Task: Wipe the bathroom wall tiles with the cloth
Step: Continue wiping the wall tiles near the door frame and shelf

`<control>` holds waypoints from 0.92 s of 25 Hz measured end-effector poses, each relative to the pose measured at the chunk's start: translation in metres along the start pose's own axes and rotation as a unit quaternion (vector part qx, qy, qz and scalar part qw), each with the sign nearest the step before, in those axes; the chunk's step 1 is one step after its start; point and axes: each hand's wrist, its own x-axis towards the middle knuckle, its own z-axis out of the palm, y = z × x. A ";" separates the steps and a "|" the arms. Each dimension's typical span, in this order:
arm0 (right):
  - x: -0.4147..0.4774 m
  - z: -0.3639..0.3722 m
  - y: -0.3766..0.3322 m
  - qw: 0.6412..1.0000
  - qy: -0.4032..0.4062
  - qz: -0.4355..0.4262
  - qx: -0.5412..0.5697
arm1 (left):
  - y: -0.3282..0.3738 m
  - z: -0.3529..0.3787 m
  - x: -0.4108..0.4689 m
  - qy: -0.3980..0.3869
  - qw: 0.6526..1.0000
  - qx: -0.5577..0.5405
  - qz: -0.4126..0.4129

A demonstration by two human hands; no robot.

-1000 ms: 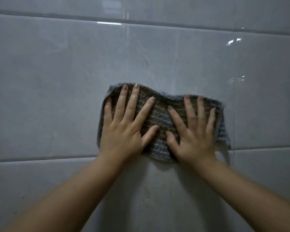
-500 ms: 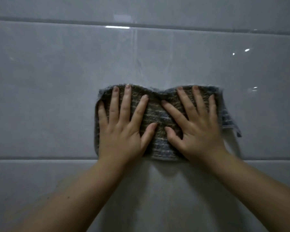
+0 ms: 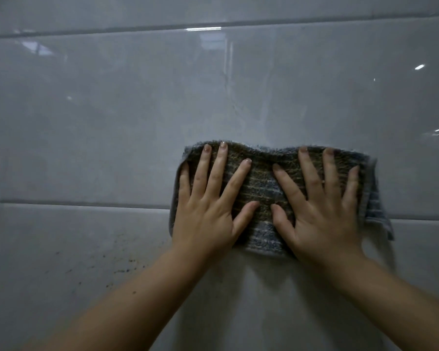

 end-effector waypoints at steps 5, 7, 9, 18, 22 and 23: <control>-0.026 0.001 -0.042 0.998 -0.019 -0.051 0.021 | -0.010 0.001 -0.050 -0.013 1.000 -0.005 -0.003; -0.032 0.000 -0.035 0.996 -0.017 -0.083 0.028 | -0.010 0.000 -0.060 -0.014 1.000 -0.001 -0.011; -0.030 0.000 -0.021 0.995 -0.008 -0.097 0.027 | -0.007 0.001 -0.051 -0.012 1.000 -0.006 -0.001; -0.015 0.000 0.015 1.000 -0.007 0.017 -0.006 | 0.013 0.006 -0.011 0.001 1.000 -0.025 -0.011; -0.091 -0.007 0.001 1.000 -0.021 -0.001 0.001 | 0.037 0.004 -0.075 -0.020 0.999 -0.037 0.017; -0.104 -0.008 0.000 1.000 -0.029 -0.008 -0.001 | 0.043 0.004 -0.087 -0.027 0.999 -0.035 0.020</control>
